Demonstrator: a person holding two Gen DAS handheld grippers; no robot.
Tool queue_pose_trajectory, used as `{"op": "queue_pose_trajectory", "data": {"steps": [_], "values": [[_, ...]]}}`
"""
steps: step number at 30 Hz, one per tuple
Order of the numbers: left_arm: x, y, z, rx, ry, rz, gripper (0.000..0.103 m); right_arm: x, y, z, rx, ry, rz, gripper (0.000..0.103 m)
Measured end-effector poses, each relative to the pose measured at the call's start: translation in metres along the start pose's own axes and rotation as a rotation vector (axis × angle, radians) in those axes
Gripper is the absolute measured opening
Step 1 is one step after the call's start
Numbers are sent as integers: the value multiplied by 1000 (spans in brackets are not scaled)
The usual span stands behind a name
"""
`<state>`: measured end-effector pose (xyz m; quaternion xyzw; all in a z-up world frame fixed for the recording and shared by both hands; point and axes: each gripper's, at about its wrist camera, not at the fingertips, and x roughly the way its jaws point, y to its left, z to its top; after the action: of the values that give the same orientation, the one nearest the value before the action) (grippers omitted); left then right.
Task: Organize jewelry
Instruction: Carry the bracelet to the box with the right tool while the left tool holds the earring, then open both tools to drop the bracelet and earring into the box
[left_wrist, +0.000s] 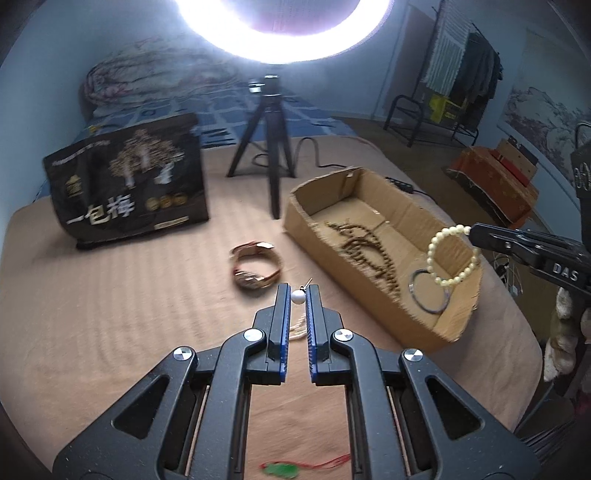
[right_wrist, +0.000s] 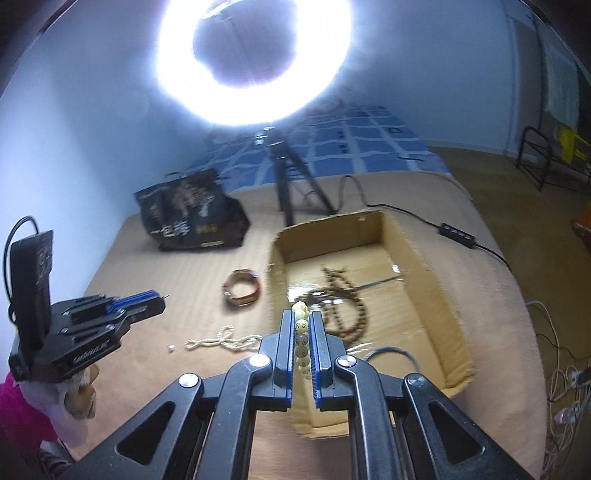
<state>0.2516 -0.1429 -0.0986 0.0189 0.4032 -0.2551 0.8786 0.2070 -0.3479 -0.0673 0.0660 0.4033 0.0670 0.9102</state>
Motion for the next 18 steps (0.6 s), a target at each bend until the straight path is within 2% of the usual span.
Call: {"op": "queue_pose_trajectory", "data": {"steps": [11,18], "values": [[33,-58,18,51,9,-55,6,1,-53,-2,80,7,-66,5],[51,-84,22,74,29,-78,6,4,-70,-5,104,17,-93,5]]}}
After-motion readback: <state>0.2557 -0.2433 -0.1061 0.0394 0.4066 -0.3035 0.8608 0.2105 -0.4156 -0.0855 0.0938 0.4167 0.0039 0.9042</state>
